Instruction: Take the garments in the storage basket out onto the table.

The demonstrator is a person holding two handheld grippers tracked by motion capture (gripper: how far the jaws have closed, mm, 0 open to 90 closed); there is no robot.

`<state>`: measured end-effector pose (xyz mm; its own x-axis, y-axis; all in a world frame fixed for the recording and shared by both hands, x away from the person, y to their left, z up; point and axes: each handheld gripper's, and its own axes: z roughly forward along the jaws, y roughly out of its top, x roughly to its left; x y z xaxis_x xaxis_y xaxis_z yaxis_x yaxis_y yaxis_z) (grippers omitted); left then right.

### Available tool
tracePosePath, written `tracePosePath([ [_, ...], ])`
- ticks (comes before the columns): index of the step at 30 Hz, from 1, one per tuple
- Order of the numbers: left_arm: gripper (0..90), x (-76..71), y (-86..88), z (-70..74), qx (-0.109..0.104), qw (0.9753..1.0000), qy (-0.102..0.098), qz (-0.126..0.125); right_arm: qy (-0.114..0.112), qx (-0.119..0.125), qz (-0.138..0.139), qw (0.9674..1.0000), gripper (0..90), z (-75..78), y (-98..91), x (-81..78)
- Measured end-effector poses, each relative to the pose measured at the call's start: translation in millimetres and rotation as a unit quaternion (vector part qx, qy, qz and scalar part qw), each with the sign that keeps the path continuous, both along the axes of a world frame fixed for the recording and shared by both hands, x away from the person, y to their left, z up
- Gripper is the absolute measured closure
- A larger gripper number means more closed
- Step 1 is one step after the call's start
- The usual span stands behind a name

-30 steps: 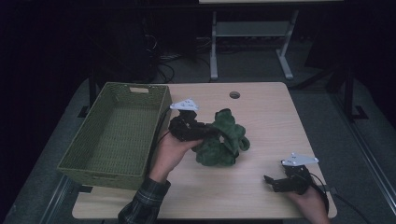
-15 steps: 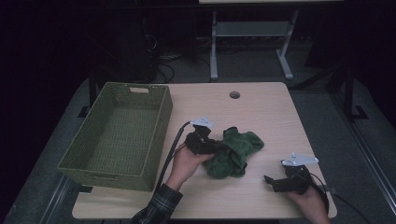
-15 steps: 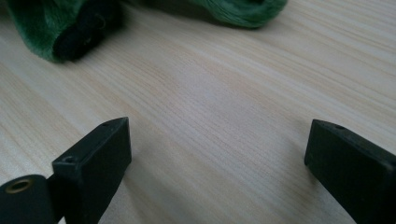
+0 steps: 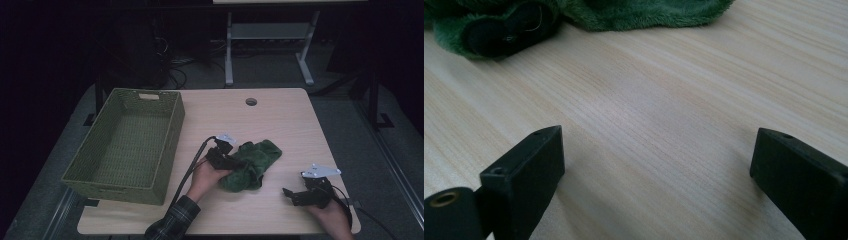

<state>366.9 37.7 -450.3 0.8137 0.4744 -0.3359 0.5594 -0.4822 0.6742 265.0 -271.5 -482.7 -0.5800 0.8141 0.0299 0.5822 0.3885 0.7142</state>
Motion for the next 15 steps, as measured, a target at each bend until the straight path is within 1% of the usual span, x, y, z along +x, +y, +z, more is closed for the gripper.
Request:
tracePosePath([
  [1, 79.2, 0.3, -0.6, -1.7, 0.003, 1.0000, -0.002, -0.001, 0.000, 0.000, 0.000, 1.0000, 6.8, 0.0, 0.0, 0.0],
  [4, 76.2, 0.8, -0.1, -4.4, 0.000, 1.0000, -0.001, -0.001, 0.000, 0.000, 0.000, 1.0000, 6.8, 0.0, 0.0, 0.0],
  [5, 72.6, 0.7, 0.7, -3.5, 0.003, 1.0000, -0.003, -0.003, 0.000, 0.000, 0.000, 1.0000, 6.8, 0.0, -0.1, 0.0],
  [7, 64.8, -2.3, 2.7, 0.5, 0.000, 0.9999, -0.013, -0.003, 0.000, 0.000, 0.000, 1.0000, 6.8, 0.0, 0.0, 0.0],
  [9, 57.3, -6.1, 4.9, 7.7, -0.001, 0.9997, -0.024, -0.002, 0.000, 0.000, 0.000, 1.0000, 6.8, 0.0, 0.0, 0.0],
  [12, 53.6, -11.9, 8.9, 22.1, -0.010, 0.9990, -0.043, 0.001, 0.000, 0.000, 0.000, 1.0000, 6.8, 0.0, 0.0, 0.0],
  [15, 53.0, -20.3, 12.4, 36.4, -0.023, 0.9982, -0.055, 0.000, 0.000, 0.000, 0.000, 1.0000, 6.8, 0.0, 0.1, 0.0],
])
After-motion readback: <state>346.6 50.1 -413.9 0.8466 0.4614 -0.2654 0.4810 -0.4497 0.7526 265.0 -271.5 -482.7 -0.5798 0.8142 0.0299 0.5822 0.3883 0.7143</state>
